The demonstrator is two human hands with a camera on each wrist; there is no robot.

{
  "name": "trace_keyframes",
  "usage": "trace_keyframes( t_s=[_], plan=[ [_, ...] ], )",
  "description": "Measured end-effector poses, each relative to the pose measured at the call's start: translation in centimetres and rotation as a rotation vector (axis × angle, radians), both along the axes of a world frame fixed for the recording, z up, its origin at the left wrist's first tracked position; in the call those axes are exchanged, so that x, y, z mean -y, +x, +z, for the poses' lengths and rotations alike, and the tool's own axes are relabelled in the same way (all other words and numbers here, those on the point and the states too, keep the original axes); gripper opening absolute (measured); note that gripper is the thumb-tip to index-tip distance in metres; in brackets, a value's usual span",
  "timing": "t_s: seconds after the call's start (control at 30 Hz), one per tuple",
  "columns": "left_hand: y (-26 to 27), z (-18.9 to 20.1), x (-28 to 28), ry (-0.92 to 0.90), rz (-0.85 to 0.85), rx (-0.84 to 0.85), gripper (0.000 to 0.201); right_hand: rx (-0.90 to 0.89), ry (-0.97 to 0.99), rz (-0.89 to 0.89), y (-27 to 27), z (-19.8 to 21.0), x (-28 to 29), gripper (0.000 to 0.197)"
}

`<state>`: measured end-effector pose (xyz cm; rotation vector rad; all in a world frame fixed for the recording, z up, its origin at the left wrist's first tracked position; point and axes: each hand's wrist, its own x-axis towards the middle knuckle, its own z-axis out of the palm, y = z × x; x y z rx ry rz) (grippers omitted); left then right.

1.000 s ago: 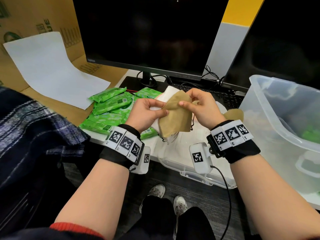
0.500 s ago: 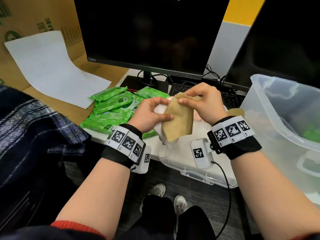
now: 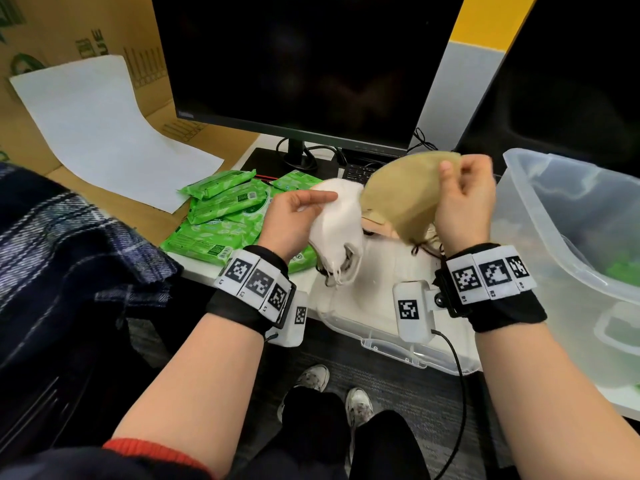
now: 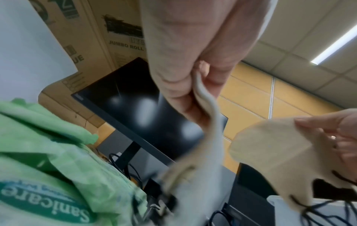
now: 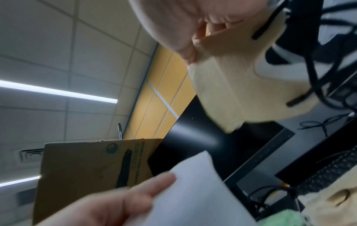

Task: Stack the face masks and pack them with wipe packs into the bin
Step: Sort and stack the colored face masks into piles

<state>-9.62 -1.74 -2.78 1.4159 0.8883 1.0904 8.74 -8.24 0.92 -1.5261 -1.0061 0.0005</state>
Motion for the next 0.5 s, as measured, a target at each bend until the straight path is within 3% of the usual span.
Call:
trace_keyframes(
  t_s=[0.1, 0.2, 0.33, 0.37, 0.47, 0.5],
  plan=[
    [0.3, 0.0, 0.0, -0.049, 0.002, 0.010, 0.031, 0.007, 0.151, 0.002, -1.0, 0.5, 0.2, 0.011],
    [0.7, 0.4, 0.5, -0.147, -0.040, 0.116, 0.022, 0.042, 0.026, 0.305, -3.0, -0.2, 0.3, 0.022],
    [0.8, 0.5, 0.4, -0.207, -0.158, 0.170, 0.057, 0.064, -0.185, 0.588, -4.7, -1.4, 0.3, 0.011],
    [0.7, 0.4, 0.4, -0.175, -0.155, 0.157, 0.055, 0.072, -0.196, 0.604, -4.7, -1.6, 0.3, 0.006],
    [0.5, 0.2, 0.8, -0.067, -0.118, 0.119, 0.008, 0.038, -0.207, 0.646, -4.4, -1.8, 0.3, 0.010],
    [0.5, 0.2, 0.9, -0.050, -0.099, 0.098, 0.011, -0.025, -0.208, 0.656, -4.4, -1.8, 0.4, 0.015]
  ],
)
